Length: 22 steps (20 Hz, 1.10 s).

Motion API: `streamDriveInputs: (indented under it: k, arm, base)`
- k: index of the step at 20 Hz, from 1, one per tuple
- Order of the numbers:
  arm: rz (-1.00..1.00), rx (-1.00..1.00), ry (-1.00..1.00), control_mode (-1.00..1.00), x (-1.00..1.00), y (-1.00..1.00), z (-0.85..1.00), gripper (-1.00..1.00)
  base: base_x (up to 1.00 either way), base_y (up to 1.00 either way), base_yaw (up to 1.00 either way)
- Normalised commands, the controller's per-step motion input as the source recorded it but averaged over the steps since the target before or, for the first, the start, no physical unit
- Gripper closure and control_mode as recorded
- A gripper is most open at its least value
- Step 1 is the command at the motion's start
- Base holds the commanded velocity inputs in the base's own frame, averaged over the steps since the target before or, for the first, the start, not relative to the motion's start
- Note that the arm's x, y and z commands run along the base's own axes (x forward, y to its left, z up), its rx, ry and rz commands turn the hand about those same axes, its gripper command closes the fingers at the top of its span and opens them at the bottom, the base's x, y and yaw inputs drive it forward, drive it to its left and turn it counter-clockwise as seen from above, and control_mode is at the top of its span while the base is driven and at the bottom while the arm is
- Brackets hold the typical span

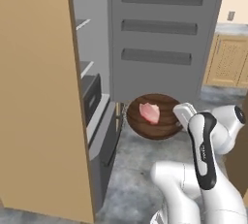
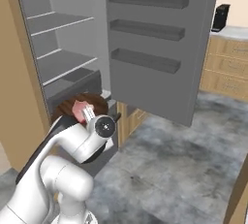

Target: Place one of the steaks on the plate and the other in the bowl. Then place the bowl in the fridge.

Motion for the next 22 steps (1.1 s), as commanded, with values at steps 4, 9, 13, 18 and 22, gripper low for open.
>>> streamDriveInputs:
  k: [4,9,13,18,22]
  arm:
    - [0.00,0.00,0.00,1.00,0.00,0.00,0.00,1.00]
    - [0.00,0.00,0.00,1.00,0.00,0.00,0.00,1.00]
    - [0.00,0.00,0.00,1.00,0.00,0.00,0.00,1.00]
    - [0.00,0.00,0.00,1.00,0.00,0.00,0.00,1.00]
    - [0.00,0.00,0.00,1.00,0.00,0.00,0.00,1.00]
  base:
    - [0.60,-0.04,0.16]
    - [0.97,0.02,0.05]
    - [0.56,0.14,0.26]
    - [0.52,0.00,0.37]
    - [0.59,0.00,0.33]
